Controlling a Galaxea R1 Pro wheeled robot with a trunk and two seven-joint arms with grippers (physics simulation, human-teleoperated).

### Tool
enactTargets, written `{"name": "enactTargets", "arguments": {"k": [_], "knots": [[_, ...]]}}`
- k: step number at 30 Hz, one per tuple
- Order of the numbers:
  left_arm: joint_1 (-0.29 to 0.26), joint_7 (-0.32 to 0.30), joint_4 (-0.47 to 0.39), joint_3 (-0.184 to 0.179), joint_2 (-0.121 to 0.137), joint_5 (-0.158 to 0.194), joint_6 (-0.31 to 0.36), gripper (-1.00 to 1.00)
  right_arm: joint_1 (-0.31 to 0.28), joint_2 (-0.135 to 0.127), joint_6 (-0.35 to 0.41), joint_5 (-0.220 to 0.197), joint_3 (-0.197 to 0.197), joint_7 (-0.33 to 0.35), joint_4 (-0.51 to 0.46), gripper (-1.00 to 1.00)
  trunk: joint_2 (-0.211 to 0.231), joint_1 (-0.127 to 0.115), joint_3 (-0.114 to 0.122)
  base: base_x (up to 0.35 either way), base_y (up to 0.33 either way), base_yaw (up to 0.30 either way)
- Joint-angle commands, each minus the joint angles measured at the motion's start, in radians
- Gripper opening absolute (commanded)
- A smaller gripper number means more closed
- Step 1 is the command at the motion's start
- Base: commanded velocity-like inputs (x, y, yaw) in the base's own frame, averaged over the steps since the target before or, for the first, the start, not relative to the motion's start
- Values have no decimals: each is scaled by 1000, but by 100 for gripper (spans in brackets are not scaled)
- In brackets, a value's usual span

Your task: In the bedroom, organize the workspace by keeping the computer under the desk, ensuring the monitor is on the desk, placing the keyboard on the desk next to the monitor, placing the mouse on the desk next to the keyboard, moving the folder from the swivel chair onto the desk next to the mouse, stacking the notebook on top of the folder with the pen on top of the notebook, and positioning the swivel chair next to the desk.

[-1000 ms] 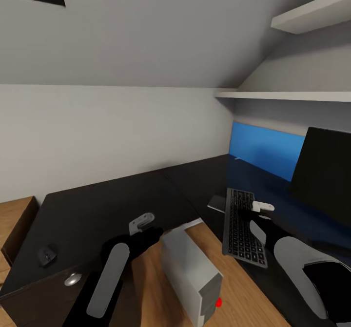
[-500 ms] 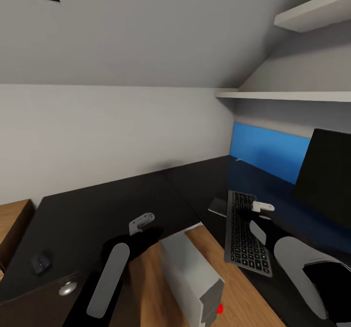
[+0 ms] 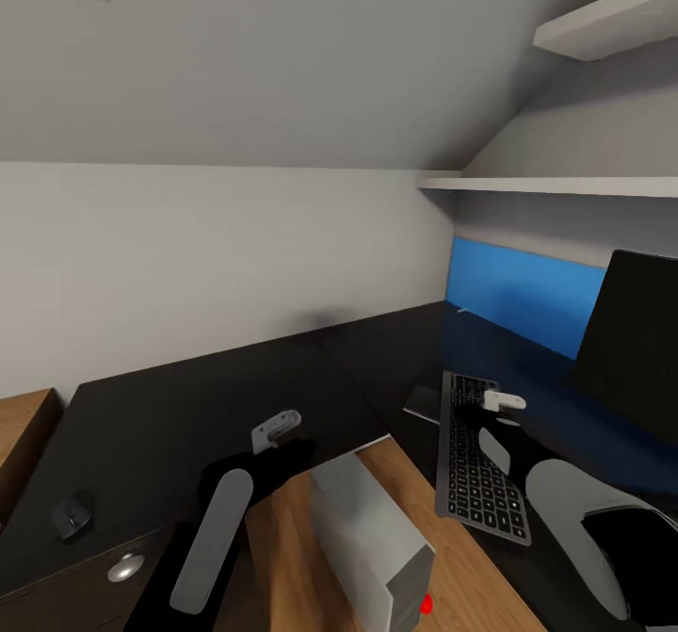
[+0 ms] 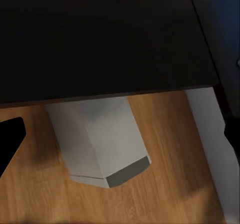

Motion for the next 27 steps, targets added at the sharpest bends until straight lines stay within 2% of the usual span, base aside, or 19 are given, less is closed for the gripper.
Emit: {"name": "enactTargets", "arguments": {"k": [1, 10, 27], "knots": [[-1, 10, -1, 0, 0, 10, 1, 100, -6, 5, -2, -2, 9, -2, 4, 100, -1, 0, -1, 0, 0, 0], [-1, 9, -4, -3, 0, 10, 2, 100, -32, 55, -52, 41, 12, 4, 54, 100, -1, 0, -1, 0, 0, 0], [-1, 9, -4, -8, 0, 10, 2, 100, -32, 55, -66, 42, 12, -1, 69, 100, -1, 0, -1, 0, 0, 0]]}}
